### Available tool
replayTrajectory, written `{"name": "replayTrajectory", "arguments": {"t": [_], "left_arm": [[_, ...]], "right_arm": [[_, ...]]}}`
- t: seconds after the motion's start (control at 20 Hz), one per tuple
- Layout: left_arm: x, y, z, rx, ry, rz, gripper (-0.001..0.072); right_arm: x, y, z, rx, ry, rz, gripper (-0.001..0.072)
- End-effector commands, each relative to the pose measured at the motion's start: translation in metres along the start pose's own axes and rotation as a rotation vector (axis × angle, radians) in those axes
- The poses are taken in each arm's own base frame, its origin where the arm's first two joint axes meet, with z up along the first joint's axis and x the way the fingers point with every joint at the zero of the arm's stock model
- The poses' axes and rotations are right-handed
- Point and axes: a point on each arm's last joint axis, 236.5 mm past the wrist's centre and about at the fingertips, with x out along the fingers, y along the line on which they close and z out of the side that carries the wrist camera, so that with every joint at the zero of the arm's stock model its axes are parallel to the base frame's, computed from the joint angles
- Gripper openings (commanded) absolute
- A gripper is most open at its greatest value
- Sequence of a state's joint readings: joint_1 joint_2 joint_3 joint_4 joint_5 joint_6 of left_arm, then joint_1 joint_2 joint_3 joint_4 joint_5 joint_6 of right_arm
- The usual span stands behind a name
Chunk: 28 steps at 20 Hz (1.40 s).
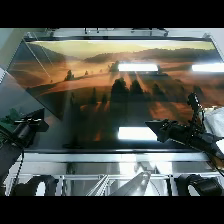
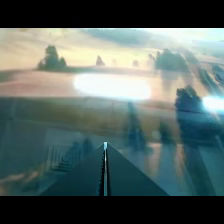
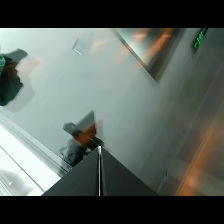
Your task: Fold the shirts.
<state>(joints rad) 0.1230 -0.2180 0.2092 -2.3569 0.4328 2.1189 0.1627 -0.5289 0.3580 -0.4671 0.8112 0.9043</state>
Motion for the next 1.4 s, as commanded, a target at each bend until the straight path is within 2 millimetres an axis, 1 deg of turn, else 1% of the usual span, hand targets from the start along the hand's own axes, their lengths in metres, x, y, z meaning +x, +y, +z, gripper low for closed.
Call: {"name": "replayTrajectory", "arguments": {"t": [0.0, 0.2, 0.25, 0.3, 0.35, 0.4, 0.45, 0.5, 0.55, 0.6, 0.65, 0.7, 0.8, 0.85, 0.9, 0.95, 1.05, 1.15, 1.2, 1.3, 1.35], "left_arm": [[0.0, 0.002, 0.004, 0.001, -0.015, 0.008, 0.0027], [0.0, 0.002, 0.004, 0.0, -0.016, 0.008, 0.0027], [-0.001, 0.0, 0.008, 0.006, -0.019, 0.003, 0.0026], [-0.004, -0.007, 0.017, 0.033, -0.021, -0.012, 0.0026], [-0.01, -0.011, 0.033, 0.112, -0.028, -0.009, 0.0026], [-0.018, -0.011, 0.054, 0.24, -0.025, 0.02, 0.0027], [-0.023, -0.007, 0.073, 0.363, 0.0, 0.061, 0.0106], [-0.027, 0.005, 0.091, 0.469, 0.04, 0.123, 0.0408], [-0.03, 0.022, 0.107, 0.474, 0.078, 0.202, 0.0661], [-0.031, 0.048, 0.118, 0.415, 0.127, 0.3, 0.0715], [-0.035, 0.08, 0.122, 0.371, 0.194, 0.407, 0.0716], [-0.037, 0.108, 0.121, 0.317, 0.256, 0.483, 0.0715], [-0.043, 0.161, 0.112, 0.192, 0.353, 0.601, 0.0714], [-0.048, 0.19, 0.105, 0.099, 0.375, 0.666, 0.0714], [-0.052, 0.214, 0.096, 0.03, 0.4, 0.716, 0.0714], [-0.056, 0.237, 0.081, -0.03, 0.446, 0.757, 0.0713], [-0.063, 0.273, 0.042, -0.136, 0.554, 0.803, 0.0713], [-0.064, 0.295, 0.004, -0.223, 0.658, 0.815, 0.0713], [-0.063, 0.302, -0.011, -0.251, 0.698, 0.813, 0.0713], [-0.054, 0.312, -0.037, -0.288, 0.763, 0.796, 0.0713], [-0.048, 0.314, -0.051, -0.31, 0.795, 0.782, 0.0714]], "right_arm": [[0.0, 0.0, 0.0, -0.001, 0.0, 0.001, 0.0025], [0.0, 0.0, 0.0, -0.001, 0.0, 0.001, 0.0025], [0.0, 0.0, 0.0, -0.001, 0.0, 0.001, 0.0025], [0.0, 0.0, 0.0, -0.001, 0.0, 0.001, 0.0025], [0.0, 0.0, 0.0, -0.001, 0.0, 0.001, 0.0025], [0.0, 0.0, 0.0, -0.001, 0.0, 0.001, 0.0025], [0.0, 0.0, 0.0, -0.001, 0.0, 0.001, 0.0025], [0.0, 0.0, 0.0, -0.001, 0.0, 0.001, 0.0025], [0.0, 0.0, 0.0, -0.001, 0.0, 0.001, 0.0025], [0.0, 0.0, 0.0, 0.0, 0.0, 0.001, 0.0024], [0.0, 0.002, 0.003, 0.014, -0.012, 0.01, 0.0024], [0.0, 0.006, 0.007, 0.036, -0.028, 0.025, 0.0025], [-0.001, 0.013, 0.014, 0.077, -0.057, 0.056, 0.0025], [-0.001, 0.016, 0.017, 0.096, -0.069, 0.073, 0.0025], [-0.002, 0.02, 0.02, 0.114, -0.082, 0.088, 0.0025], [-0.002, 0.022, 0.023, 0.127, -0.09, 0.099, 0.0025], [-0.003, 0.024, 0.024, 0.138, -0.097, 0.108, 0.0026], [-0.002, 0.024, 0.025, 0.141, -0.098, 0.109, 0.0034], [-0.002, 0.024, 0.025, 0.142, -0.098, 0.109, 0.006], [-0.002, 0.024, 0.025, 0.142, -0.098, 0.109, 0.0492], [-0.002, 0.024, 0.025, 0.143, -0.098, 0.109, 0.0525]]}}
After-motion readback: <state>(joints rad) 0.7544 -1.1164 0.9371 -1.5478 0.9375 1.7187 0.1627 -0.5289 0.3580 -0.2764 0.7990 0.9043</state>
